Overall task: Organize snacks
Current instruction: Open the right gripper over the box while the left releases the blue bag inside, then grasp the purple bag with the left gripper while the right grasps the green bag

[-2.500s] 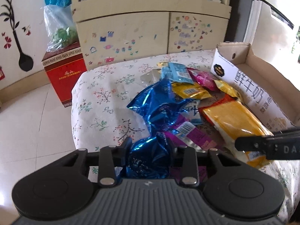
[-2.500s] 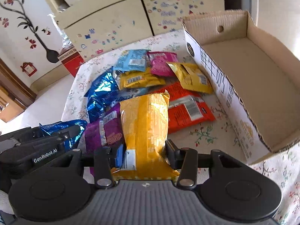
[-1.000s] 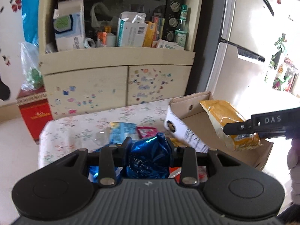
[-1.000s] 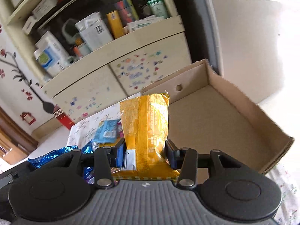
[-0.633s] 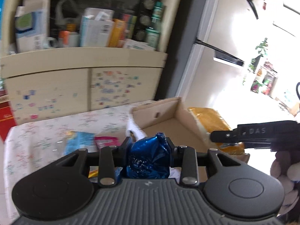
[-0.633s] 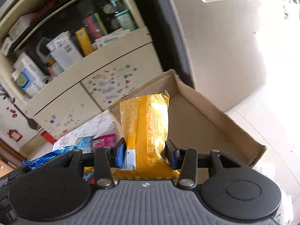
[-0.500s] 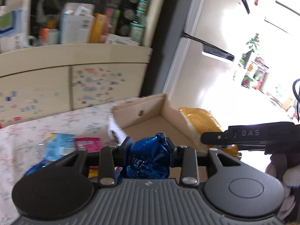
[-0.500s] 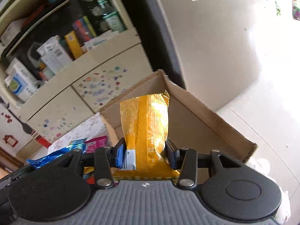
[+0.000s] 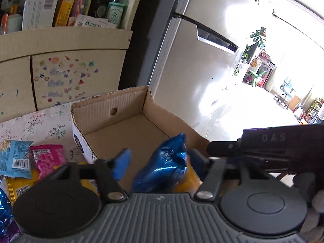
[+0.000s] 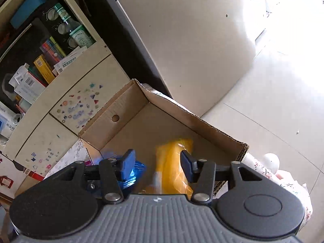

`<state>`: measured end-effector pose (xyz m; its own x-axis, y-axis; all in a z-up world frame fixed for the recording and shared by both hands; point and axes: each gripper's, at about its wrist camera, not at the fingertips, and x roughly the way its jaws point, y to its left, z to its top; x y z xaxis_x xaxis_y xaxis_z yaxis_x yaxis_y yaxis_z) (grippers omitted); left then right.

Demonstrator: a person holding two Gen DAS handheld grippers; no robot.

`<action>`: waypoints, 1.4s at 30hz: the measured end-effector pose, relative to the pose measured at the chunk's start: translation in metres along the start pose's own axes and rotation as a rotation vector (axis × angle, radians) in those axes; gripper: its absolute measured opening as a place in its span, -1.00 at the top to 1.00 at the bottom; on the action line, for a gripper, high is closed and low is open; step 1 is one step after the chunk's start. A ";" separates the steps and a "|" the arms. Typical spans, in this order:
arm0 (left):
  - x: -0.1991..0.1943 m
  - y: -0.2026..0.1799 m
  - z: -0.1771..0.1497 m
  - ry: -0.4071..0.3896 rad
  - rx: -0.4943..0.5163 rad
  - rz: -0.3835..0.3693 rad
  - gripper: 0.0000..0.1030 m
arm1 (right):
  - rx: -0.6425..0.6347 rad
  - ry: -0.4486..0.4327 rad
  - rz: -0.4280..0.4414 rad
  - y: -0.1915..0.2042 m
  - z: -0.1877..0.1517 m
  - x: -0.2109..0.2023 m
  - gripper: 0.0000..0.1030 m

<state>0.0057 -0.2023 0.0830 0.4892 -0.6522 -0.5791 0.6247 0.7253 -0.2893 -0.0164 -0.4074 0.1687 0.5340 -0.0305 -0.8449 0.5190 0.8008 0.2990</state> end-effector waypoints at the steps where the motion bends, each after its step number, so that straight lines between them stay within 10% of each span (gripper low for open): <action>1: 0.000 -0.002 0.000 0.002 0.013 0.010 -0.53 | -0.003 -0.001 0.000 0.000 0.000 0.000 -0.20; 14: -0.054 0.035 0.008 -0.002 -0.032 0.134 -0.69 | -0.084 0.010 0.054 0.016 -0.005 -0.002 -0.53; 42: -0.094 0.142 -0.074 0.223 -0.258 0.362 -0.75 | -0.543 0.198 0.287 0.102 -0.082 0.006 -0.54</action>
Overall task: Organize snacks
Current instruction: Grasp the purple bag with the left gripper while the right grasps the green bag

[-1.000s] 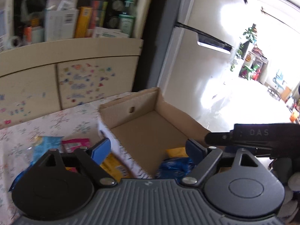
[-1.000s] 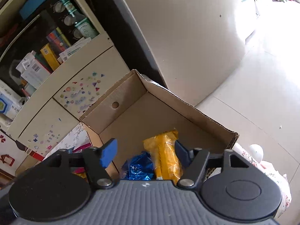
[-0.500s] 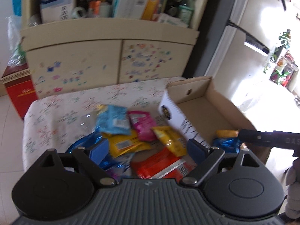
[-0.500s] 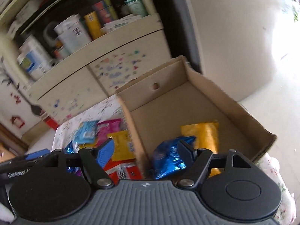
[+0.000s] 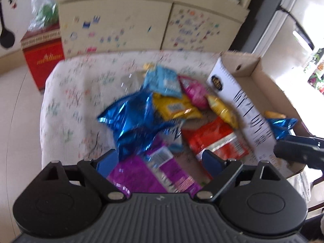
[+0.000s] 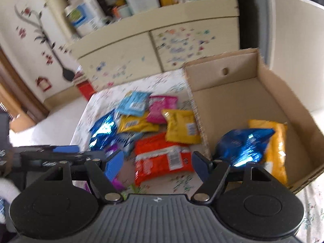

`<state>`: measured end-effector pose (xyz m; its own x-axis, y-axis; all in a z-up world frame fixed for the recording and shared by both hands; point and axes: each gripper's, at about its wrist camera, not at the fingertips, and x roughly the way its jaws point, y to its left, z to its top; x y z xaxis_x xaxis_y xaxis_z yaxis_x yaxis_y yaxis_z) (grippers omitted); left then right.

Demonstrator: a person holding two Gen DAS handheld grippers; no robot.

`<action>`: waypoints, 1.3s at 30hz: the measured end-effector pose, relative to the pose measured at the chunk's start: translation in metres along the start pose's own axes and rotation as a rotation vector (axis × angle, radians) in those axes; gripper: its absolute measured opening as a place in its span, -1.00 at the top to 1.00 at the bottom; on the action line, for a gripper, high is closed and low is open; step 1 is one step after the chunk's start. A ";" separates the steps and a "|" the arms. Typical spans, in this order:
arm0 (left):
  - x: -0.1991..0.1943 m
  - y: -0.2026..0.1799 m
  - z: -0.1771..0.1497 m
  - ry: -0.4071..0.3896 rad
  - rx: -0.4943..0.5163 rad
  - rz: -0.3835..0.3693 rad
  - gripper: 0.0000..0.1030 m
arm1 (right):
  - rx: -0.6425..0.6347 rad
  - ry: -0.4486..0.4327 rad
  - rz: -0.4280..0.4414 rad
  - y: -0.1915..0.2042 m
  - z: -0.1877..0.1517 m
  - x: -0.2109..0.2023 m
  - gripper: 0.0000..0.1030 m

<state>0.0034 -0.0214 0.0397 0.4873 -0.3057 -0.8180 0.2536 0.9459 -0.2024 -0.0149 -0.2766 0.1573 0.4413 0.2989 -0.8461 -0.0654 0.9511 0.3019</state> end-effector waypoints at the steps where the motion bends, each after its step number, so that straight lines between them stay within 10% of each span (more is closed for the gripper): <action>1: 0.003 0.000 -0.002 0.011 -0.009 0.002 -0.75 | -0.010 0.011 0.004 0.003 -0.002 0.002 -0.54; 9: 0.025 0.005 -0.010 0.069 -0.088 0.028 -0.76 | -0.092 0.112 0.042 0.020 -0.021 0.015 -0.54; 26: 0.029 0.013 -0.032 0.075 0.173 0.146 -0.81 | -0.295 0.311 0.051 0.056 -0.059 0.060 -0.69; 39: 0.027 0.029 -0.044 0.101 0.190 0.128 -0.99 | -0.543 0.308 -0.003 0.088 -0.079 0.077 -0.94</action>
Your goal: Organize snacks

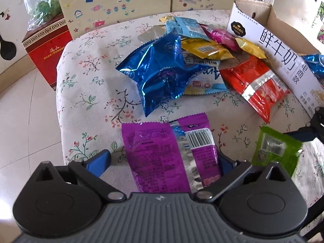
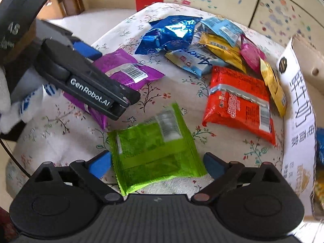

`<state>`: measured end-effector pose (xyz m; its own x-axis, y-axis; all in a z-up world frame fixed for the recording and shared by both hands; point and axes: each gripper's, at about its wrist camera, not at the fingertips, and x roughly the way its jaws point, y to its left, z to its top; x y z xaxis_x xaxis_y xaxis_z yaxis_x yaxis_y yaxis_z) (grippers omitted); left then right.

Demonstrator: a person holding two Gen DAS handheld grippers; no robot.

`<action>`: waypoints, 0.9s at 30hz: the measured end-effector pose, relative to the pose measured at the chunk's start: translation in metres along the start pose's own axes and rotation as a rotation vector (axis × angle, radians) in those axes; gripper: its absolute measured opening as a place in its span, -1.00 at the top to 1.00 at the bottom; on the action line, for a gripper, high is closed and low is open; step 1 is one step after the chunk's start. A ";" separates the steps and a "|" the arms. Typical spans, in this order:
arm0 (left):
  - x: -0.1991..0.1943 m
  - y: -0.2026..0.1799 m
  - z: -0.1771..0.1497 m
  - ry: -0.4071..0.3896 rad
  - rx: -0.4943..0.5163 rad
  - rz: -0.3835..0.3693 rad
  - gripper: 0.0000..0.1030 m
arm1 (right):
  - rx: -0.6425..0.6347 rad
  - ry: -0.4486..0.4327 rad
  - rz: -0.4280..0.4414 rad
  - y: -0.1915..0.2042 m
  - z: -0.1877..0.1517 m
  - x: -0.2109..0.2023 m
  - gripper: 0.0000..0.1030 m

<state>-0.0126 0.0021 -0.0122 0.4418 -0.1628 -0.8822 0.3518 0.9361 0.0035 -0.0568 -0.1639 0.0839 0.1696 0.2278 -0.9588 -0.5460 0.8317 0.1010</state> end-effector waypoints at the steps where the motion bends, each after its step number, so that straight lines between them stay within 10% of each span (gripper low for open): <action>1: 0.000 0.000 0.000 0.000 0.000 0.000 -0.99 | -0.013 0.001 -0.011 0.002 0.000 0.001 -0.94; 9: 0.000 0.000 0.000 -0.001 -0.006 0.003 -0.99 | -0.024 -0.015 -0.004 0.003 0.000 -0.003 -0.72; 19: -0.002 -0.006 -0.002 -0.009 0.038 -0.011 -0.95 | 0.015 -0.052 -0.010 -0.006 0.004 -0.007 0.14; 27: -0.011 -0.012 -0.002 -0.052 0.074 -0.021 -0.35 | 0.100 -0.059 0.019 -0.022 0.004 -0.007 0.50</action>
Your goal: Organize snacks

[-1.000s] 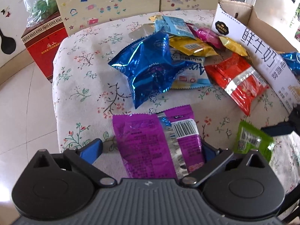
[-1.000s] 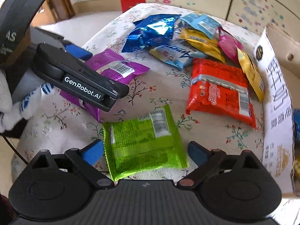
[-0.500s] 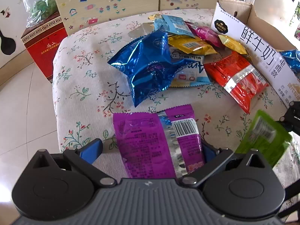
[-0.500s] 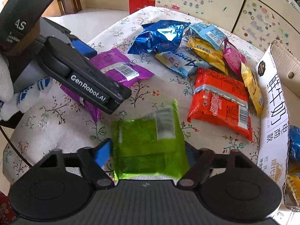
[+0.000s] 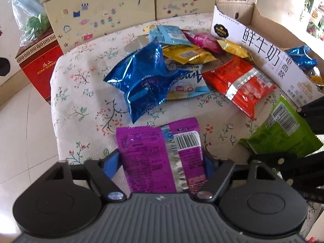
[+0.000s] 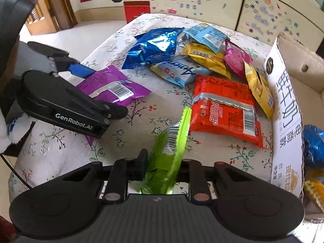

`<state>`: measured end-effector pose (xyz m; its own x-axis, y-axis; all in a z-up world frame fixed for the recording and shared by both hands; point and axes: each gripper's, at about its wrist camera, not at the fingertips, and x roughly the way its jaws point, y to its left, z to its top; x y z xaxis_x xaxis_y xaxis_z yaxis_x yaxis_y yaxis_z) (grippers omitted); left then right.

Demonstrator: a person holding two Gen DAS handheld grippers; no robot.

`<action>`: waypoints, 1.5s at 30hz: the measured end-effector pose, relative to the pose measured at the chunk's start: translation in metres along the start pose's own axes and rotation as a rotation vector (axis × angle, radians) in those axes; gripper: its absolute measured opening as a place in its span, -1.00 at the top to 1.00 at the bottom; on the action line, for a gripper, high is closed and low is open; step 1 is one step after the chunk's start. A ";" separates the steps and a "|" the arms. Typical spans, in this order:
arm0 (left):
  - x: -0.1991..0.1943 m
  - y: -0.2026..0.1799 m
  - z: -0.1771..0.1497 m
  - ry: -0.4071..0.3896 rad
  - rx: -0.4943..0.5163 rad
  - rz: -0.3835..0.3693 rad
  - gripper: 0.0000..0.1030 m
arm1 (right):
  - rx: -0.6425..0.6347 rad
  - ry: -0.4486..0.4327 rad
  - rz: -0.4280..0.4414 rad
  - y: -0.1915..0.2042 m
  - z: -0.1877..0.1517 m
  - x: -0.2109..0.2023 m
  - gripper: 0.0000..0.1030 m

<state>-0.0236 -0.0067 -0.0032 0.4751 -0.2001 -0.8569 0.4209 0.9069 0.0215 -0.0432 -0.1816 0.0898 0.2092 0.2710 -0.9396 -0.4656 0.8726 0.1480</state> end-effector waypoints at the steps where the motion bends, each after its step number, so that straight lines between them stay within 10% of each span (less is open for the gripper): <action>1: -0.001 0.000 0.001 -0.002 -0.004 -0.007 -0.33 | 0.009 -0.001 0.006 -0.001 0.000 0.000 0.52; 45: -0.034 -0.026 0.016 -0.206 0.121 0.120 -0.31 | 0.117 -0.249 -0.019 -0.024 0.023 -0.055 0.69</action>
<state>-0.0384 -0.0296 0.0334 0.6690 -0.1761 -0.7221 0.4358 0.8800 0.1891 -0.0237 -0.2085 0.1448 0.4286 0.3331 -0.8399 -0.3600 0.9155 0.1794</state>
